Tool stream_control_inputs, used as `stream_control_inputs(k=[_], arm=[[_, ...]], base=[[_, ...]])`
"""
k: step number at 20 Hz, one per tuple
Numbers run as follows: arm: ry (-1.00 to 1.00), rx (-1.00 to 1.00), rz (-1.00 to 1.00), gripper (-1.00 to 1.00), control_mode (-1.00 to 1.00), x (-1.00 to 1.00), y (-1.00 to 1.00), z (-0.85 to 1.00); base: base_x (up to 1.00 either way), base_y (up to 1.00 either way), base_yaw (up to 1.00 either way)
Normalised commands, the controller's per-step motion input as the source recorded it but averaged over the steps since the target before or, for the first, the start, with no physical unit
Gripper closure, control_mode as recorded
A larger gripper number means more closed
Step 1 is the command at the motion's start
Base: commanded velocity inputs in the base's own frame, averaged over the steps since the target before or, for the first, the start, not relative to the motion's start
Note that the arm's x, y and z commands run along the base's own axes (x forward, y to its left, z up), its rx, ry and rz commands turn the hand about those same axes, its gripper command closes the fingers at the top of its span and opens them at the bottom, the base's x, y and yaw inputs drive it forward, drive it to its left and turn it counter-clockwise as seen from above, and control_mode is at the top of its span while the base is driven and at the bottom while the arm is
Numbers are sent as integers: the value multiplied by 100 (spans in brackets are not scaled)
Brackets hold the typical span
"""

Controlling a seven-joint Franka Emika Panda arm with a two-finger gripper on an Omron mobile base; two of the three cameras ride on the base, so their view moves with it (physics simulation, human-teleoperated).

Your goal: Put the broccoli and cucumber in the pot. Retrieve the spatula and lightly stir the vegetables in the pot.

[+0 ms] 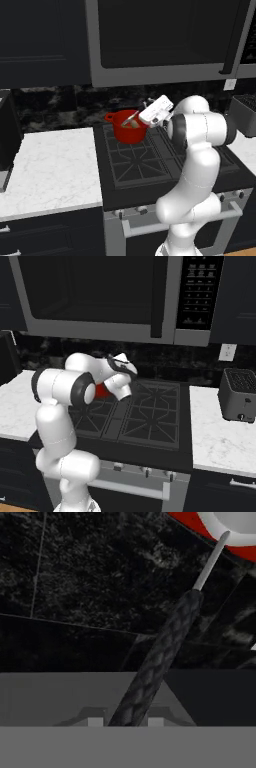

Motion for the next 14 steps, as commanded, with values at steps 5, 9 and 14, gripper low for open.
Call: stream_control_inputs(k=[5, 9, 14], arm=[[38, -28, 0, 100, -100, 0, 28, 7], [42, -30, 2, 100, -100, -7, 1, 1], [33, -33, 1, 100, -100, -18, 0, 21]], base=[[0, 0, 0], [0, 0, 0], [0, 0, 0]])
